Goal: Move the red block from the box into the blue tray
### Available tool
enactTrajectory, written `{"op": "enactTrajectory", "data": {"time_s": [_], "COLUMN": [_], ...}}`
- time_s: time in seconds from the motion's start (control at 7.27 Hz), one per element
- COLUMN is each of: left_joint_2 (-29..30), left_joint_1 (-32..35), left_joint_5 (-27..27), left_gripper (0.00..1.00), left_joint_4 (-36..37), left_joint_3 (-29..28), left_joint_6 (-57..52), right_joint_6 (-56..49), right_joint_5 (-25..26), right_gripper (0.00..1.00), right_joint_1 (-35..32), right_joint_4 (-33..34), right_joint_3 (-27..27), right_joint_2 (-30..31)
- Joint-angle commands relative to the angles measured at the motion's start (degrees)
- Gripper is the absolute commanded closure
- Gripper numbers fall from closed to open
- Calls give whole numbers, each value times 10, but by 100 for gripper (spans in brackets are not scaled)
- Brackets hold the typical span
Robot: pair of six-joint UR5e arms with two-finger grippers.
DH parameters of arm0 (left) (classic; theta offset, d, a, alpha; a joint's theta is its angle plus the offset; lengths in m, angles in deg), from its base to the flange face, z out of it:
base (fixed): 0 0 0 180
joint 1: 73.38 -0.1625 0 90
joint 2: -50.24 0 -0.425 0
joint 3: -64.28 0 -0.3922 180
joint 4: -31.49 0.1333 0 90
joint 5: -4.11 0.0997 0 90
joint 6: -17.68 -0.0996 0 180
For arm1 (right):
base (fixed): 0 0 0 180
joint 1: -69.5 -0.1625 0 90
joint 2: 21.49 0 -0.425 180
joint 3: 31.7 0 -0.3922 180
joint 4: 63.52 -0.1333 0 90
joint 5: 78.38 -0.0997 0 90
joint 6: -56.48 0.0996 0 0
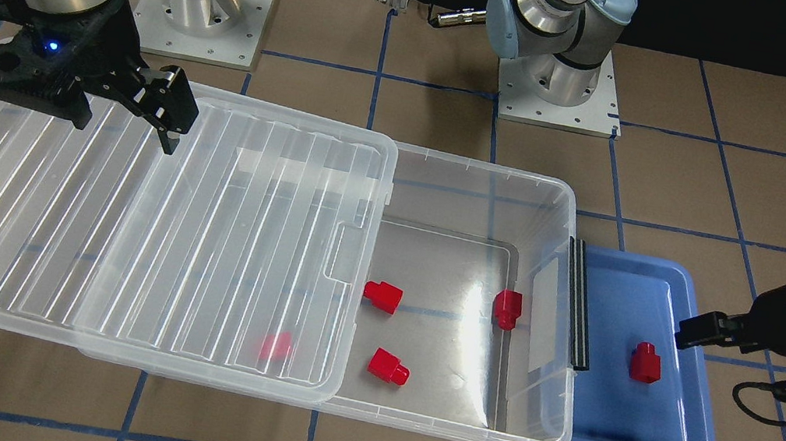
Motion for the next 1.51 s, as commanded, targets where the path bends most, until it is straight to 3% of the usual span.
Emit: {"op": "enactTrajectory", "data": {"time_s": [0.0, 0.28, 0.69, 0.96, 1.24, 1.38], "left_joint_2": [-46, -86, -120, -113, -119, -120], "left_joint_1": [37, 93, 134, 151, 186, 191], "left_joint_5": [3, 0, -1, -3, -3, -3], "left_gripper": [0, 0, 0, 0, 0, 0], "left_joint_4": [-54, -81, -86, -86, -86, -86], "left_joint_3": [-20, -20, -12, 7, 16, 17], "left_joint_6": [84, 129, 129, 133, 136, 136], "right_joint_6": [-73, -172, -243, -305, -451, -471], "right_joint_5": [2, -6, 0, -3, -5, -6], "right_gripper": [0, 0, 0, 0, 0, 0], "right_joint_1": [28, 118, 166, 248, 321, 359], "right_joint_4": [0, -8, -6, -8, 1, 33], "right_joint_3": [-6, -6, -4, 4, 27, 47], "right_joint_2": [-1, 3, 2, -1, -20, -25]}}
